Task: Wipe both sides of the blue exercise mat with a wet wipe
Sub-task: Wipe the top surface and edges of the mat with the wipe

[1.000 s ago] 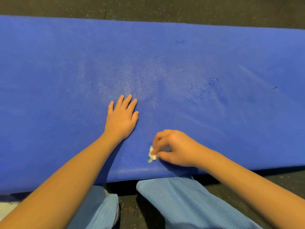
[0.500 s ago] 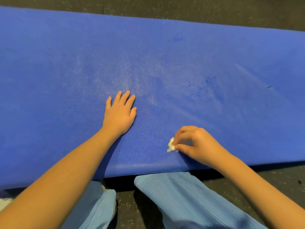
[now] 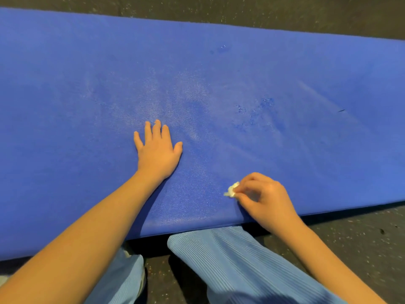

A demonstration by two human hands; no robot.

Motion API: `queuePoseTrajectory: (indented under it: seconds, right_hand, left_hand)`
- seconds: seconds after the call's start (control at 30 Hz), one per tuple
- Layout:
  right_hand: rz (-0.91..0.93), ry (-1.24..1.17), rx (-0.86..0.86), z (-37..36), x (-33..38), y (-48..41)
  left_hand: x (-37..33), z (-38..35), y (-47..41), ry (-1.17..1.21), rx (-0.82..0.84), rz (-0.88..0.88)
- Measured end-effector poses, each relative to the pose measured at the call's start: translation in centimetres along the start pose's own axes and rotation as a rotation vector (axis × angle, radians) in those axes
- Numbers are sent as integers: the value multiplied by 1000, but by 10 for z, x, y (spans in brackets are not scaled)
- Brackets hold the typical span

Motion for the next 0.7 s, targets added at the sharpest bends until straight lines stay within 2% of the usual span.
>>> queuePoseTrajectory:
  seconds: [0.13, 0.17, 0.3, 0.33, 0.37, 0.43, 0.5, 0.53, 0.63, 0.7]
  right_hand:
    - [87, -103, 223, -10, 9, 18]
    - [70, -98, 194, -5, 4, 12]
    - [-118, 129, -202, 5, -17, -15]
    - [-94, 159, -224, 0, -10, -15]
    - [-22, 143, -174, -9, 1, -12]
    - [132, 63, 36, -21, 20, 4]
    - [180, 51, 158, -17, 21, 3]
    - [148, 69, 135, -11, 15, -7]
    - [-67, 177, -112, 8, -17, -44]
    - [-55, 199, -218, 1, -13, -50]
  left_hand:
    - [1, 0, 3, 4, -22, 0]
    - [1, 0, 3, 8, -23, -3]
    - [0, 0, 3, 33, -48, -36]
    - [0, 0, 3, 35, -51, -42]
    - [0, 0, 4, 38, -53, -45]
    - [-1, 0, 4, 39, -49, -49]
    - [-2, 0, 4, 37, -41, -48]
    - [-2, 0, 4, 36, -40, -46]
    - [-2, 0, 3, 15, -37, -42]
    - [-2, -1, 3, -6, -27, -36]
Point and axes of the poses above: each hand's wrist, its own y-axis away from the middle knuckle, its own z-axis out of the back of the hand, x = y × z, the point moved 6 cm from there along -y, towards the middle knuckle, and after that the axes turned 6 degrees about -z, right-handed, at the moved point
